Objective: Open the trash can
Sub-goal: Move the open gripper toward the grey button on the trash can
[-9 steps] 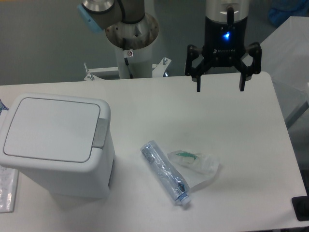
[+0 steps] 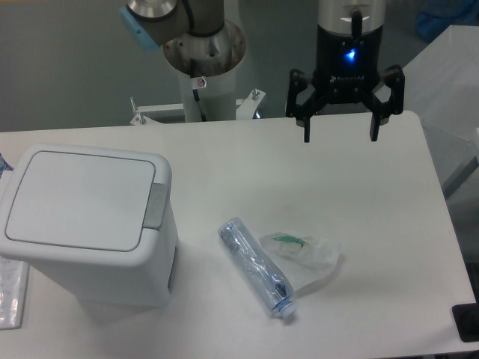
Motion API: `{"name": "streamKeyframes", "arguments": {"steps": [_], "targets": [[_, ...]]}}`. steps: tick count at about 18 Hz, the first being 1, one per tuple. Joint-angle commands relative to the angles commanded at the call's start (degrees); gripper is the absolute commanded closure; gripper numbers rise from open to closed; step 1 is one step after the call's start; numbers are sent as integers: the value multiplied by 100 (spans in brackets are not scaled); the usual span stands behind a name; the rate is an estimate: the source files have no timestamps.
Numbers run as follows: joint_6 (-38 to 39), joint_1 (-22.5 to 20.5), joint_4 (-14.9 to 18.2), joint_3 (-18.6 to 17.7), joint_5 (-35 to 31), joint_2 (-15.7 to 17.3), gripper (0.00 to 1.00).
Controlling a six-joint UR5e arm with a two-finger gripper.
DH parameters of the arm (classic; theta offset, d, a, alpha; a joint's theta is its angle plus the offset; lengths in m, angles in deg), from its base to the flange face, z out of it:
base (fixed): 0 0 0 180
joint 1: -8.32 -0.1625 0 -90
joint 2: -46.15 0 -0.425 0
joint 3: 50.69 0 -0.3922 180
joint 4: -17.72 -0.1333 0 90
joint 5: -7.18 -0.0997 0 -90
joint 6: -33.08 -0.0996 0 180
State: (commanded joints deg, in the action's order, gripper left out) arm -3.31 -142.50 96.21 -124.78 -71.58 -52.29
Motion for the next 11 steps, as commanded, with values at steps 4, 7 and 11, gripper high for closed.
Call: {"name": "streamKeyframes", "arguments": {"steps": [4,7,11], "targets": [[895,78,-297,-17,18,-141,0],[1511,333,-465,-70,10,-255,0],[2537,597,-922,-70,106,-343,0]]}}
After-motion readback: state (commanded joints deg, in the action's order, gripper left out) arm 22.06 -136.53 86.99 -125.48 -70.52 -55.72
